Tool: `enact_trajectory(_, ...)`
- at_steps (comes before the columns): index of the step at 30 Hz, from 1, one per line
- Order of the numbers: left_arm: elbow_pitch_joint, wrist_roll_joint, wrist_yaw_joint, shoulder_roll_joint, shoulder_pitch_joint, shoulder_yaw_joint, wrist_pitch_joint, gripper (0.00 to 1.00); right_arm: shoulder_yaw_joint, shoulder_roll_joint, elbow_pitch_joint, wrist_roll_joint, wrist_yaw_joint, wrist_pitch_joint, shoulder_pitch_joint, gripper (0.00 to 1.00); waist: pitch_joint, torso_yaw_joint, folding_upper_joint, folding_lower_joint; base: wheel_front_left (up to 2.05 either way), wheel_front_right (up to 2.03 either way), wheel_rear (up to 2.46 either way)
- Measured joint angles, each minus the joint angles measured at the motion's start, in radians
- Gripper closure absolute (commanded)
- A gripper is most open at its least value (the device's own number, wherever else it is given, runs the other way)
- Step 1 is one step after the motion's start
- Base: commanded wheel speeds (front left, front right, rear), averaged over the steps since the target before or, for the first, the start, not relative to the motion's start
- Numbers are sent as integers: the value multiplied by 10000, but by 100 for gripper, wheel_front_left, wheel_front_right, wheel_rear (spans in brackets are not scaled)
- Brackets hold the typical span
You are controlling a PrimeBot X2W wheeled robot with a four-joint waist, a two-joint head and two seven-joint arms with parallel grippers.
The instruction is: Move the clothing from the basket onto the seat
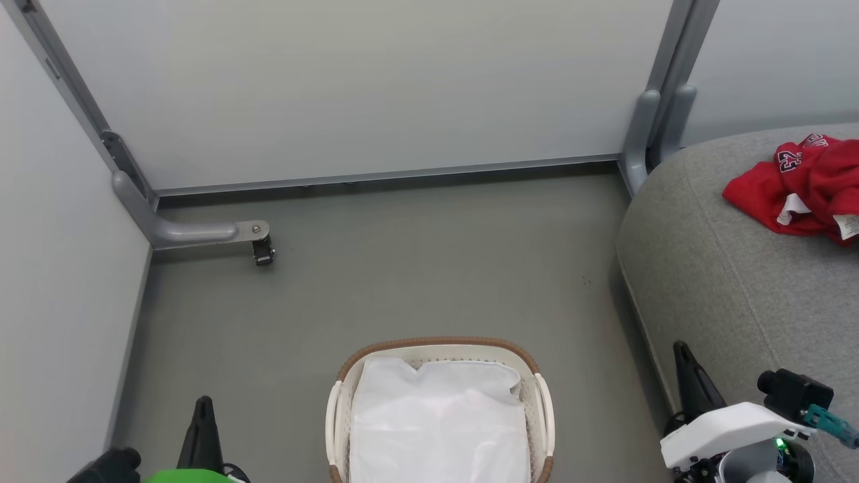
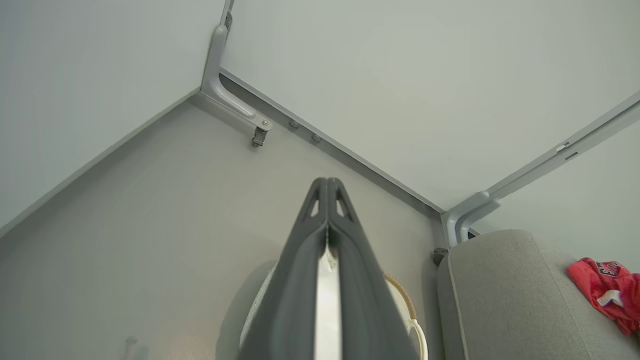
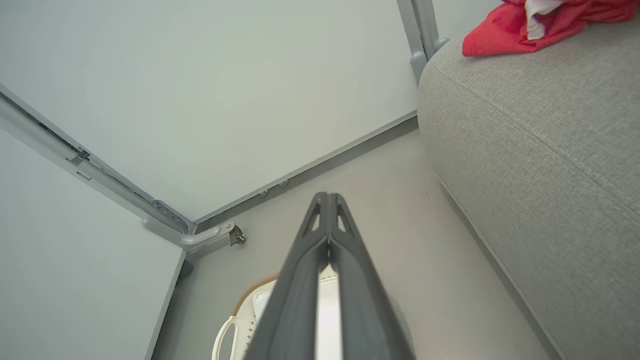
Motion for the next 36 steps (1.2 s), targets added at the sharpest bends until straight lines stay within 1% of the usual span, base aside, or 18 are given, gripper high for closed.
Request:
enact_trajectory(21, 119, -2533, -303, -84, -597, 523, 780, 100, -326, -10, -136, 2976, 0, 771, -231, 100, 17, -63, 0, 0, 0, 0, 0)
enact_trajectory(36, 161, -3979, -491, -130, -957, 807, 1227, 100, -529, -21, -224, 4729, 0, 1214, -318, 100, 28, -108, 0, 1, 0, 0, 0)
